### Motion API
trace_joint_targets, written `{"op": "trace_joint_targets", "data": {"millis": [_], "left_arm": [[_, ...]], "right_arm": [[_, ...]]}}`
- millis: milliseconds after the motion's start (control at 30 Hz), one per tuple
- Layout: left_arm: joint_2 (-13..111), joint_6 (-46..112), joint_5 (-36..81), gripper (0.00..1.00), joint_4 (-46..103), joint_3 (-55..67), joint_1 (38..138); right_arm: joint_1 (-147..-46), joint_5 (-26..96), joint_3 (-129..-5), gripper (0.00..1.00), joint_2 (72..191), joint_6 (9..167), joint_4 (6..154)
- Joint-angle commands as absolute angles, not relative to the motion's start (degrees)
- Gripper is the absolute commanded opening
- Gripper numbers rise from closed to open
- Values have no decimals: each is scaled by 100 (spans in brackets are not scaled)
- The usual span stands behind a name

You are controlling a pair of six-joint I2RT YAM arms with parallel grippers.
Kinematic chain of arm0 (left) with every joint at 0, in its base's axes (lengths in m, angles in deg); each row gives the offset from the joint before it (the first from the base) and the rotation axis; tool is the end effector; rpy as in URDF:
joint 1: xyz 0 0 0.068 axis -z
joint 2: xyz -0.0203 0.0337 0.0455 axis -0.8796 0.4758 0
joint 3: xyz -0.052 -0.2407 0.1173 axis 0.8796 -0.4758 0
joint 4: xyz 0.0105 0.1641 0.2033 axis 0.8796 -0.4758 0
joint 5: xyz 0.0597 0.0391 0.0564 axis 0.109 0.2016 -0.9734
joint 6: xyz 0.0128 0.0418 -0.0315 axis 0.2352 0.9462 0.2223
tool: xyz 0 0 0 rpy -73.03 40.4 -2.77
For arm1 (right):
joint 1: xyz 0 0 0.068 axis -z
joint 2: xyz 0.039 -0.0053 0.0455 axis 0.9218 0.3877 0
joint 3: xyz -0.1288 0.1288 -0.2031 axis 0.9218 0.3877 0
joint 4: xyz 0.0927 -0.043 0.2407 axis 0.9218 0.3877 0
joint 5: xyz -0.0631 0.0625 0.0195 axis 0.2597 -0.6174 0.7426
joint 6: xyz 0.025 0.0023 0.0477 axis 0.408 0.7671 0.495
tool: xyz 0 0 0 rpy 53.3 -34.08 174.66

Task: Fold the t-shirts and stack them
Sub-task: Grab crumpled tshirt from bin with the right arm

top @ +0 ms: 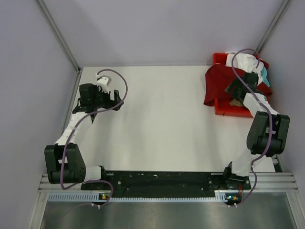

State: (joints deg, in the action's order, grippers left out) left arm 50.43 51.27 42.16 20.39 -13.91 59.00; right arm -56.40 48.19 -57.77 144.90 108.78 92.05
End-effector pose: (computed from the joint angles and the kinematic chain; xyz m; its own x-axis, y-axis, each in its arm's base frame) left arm 0.2988 -0.0032 0.2701 -0.4676 0.0744 -0.8808 0.4174 0.8969 -0.1458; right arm 0.3605 -0.0725 0.2411 -0.4520 0.5562 -0.6974 0.5322 0.7955 0.2896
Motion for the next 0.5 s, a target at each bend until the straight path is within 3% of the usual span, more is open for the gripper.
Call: {"op": "trace_joint_targets", "data": {"millis": [0, 200, 267, 333, 367, 400, 467], "left_arm": [[4604, 5226, 4291, 95, 1992, -1316, 5895], [4532, 5077, 4449, 94, 2046, -1343, 5904], [4568, 5050, 4563, 94, 1975, -1325, 5904], [4568, 5042, 4625, 93, 1966, -1325, 5904], [4559, 5041, 4616, 93, 1984, -1316, 5895], [4550, 5050, 4581, 93, 1993, -1325, 5895], [4559, 5103, 4555, 93, 1967, -1299, 5895]], "right_arm": [[-5647, 4516, -6075, 80, 14802, 11732, 8988], [-5647, 3683, -6328, 69, 15267, 12014, 8714], [-5647, 3383, -6469, 51, 15418, 12040, 8714], [-5647, 3442, -6435, 26, 15340, 12111, 8627], [-5647, 3547, -6417, 7, 15252, 12128, 8600], [-5647, 3644, -6417, 0, 15155, 12120, 8600], [-5647, 3803, -6513, 0, 14883, 12024, 8591]]}}
